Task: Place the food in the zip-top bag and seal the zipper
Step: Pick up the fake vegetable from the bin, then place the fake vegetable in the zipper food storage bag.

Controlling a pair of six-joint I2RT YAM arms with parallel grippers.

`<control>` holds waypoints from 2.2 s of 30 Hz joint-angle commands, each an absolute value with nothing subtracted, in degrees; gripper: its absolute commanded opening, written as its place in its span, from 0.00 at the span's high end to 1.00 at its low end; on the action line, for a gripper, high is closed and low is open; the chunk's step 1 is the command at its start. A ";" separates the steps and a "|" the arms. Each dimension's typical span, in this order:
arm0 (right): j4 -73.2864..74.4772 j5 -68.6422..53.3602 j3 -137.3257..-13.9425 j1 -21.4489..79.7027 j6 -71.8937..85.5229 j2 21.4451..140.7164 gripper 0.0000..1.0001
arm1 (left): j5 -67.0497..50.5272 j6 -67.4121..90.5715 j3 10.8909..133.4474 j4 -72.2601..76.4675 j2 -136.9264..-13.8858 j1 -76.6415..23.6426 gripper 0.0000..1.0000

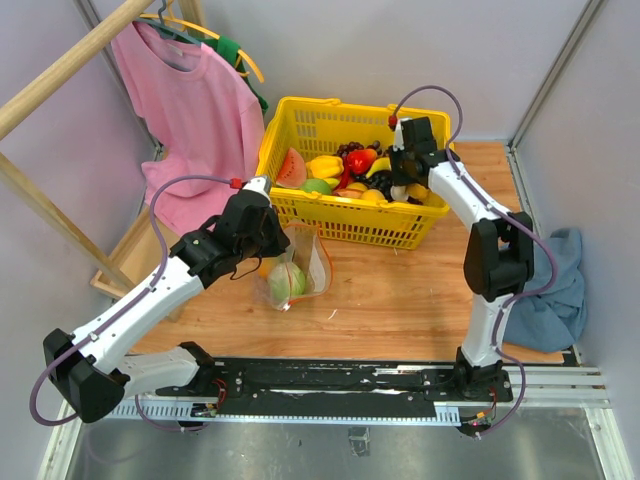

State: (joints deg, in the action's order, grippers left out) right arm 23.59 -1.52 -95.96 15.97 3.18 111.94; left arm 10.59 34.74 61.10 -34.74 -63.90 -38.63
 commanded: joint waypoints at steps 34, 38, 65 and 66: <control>5.04 -10.32 -70.84 33.90 13.25 69.74 0.99 | 8.95 38.40 59.94 -30.57 -61.39 -37.71 1.00; 1.08 -11.04 -65.69 39.28 14.18 66.64 0.99 | 9.03 38.45 60.28 -31.13 -61.26 -37.71 1.00; -19.44 -4.35 -51.73 54.93 17.59 83.42 0.99 | 7.23 38.89 58.41 -30.50 -60.03 -37.71 1.00; -18.95 -3.09 -52.37 54.93 17.28 84.20 0.99 | 6.81 38.80 58.44 -30.51 -60.08 -37.71 1.00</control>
